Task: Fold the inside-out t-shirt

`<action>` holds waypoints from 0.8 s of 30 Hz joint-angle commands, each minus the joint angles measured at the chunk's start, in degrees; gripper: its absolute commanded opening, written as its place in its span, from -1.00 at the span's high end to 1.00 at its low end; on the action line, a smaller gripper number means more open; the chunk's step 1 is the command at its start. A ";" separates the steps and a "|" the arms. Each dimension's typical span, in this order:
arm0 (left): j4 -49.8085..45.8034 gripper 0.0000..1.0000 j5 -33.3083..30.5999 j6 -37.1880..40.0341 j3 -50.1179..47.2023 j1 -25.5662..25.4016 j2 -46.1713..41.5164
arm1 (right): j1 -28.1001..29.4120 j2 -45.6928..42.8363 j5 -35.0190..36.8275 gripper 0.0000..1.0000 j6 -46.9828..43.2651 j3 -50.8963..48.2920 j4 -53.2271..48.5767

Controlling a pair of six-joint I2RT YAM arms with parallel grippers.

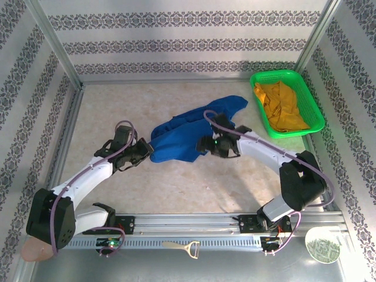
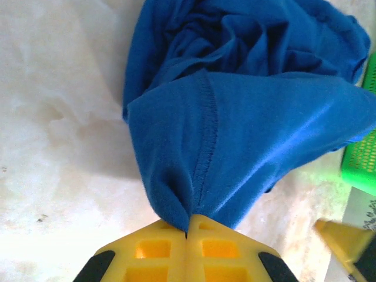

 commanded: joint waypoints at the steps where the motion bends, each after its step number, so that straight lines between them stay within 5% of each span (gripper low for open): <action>1: 1.06 1.00 -2.92 0.99 -1.14 -0.63 -1.28 | 1.64 -1.69 -1.46 -0.42 8.82 -6.03 10.64; 16: -4.98 1.00 -4.19 3.31 5.81 -0.54 -3.56 | 6.57 14.94 -0.46 -0.12 11.30 4.64 15.48; 19: -5.43 1.00 -4.27 2.96 7.23 -0.46 -4.12 | 5.96 16.77 -0.22 0.33 11.44 5.70 15.50; 21: -5.78 1.00 -4.37 2.74 8.43 -0.25 -4.53 | 5.10 15.55 0.02 0.94 10.97 5.16 15.30; 24: -5.98 1.00 -4.45 2.36 10.14 0.22 -5.22 | 3.00 7.97 1.81 1.00 9.50 3.27 12.46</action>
